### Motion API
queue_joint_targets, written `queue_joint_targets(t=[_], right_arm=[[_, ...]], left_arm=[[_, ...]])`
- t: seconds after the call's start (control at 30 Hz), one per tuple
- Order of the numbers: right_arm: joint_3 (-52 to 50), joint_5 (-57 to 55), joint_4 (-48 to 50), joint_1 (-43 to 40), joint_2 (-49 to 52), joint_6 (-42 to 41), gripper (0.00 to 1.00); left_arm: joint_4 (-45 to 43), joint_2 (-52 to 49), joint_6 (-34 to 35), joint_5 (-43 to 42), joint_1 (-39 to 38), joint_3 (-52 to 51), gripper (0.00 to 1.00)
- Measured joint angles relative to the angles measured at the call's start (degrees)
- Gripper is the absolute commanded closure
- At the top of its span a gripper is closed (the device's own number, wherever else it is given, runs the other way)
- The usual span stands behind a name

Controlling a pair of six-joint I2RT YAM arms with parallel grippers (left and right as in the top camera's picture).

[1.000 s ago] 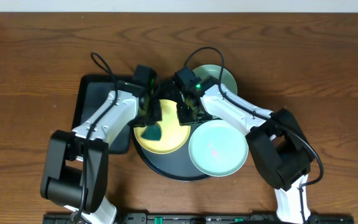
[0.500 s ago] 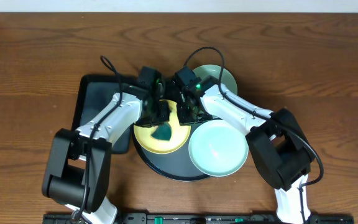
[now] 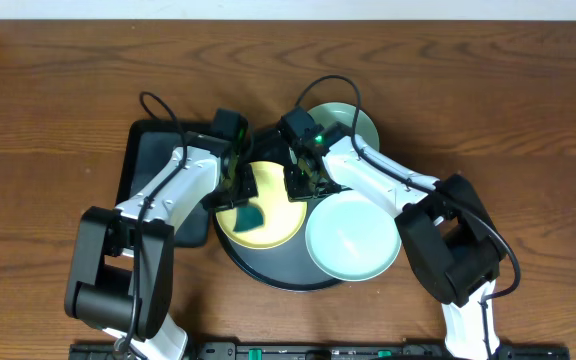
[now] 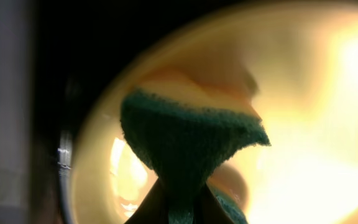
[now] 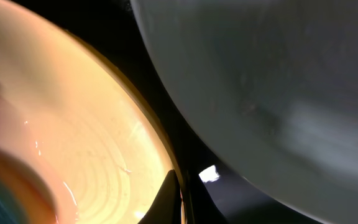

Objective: Clean dirty plates on tray and stack at the side
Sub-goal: 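Scrub the yellow plate with the sponge while the right gripper holds it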

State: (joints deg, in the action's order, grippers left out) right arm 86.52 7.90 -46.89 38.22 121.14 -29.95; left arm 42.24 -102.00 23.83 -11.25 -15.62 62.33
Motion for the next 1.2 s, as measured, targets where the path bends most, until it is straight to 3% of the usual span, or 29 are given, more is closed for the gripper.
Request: queue_joint_targets(t=[0.13,0.3,0.47,0.73,1.0,1.2], right_arm=[[0.0,0.0,0.0,0.0,0.0,0.0,0.99],[0.0,0.0,-0.02,0.0,0.0,-0.02,0.99],[0.0,0.0,-0.02,0.0,0.0,0.0,0.99],[0.0,0.0,0.0,0.0,0.0,0.0,0.99],[0.0,0.0,-0.02,0.0,0.0,0.0,0.99],[0.0,0.0,-0.02,0.0,0.0,0.0,0.99]], left_arm=[[-0.46,0.0,-3.39,-5.4,-0.74,-0.11,0.93],[-7.8,-0.02,-4.33,-6.71,-0.87,-0.37,0.92],[-9.64,-0.02,-0.92,1.51,-0.96,-0.37,0.92],[-0.39,-0.02,3.17,8.09,-1.05,0.02,0.93],[2.21,-0.02,-5.53,-6.97,-0.35,-0.11,0.93],[-5.6,-0.02,-7.56,-8.41,-0.61,-0.26,0.93]])
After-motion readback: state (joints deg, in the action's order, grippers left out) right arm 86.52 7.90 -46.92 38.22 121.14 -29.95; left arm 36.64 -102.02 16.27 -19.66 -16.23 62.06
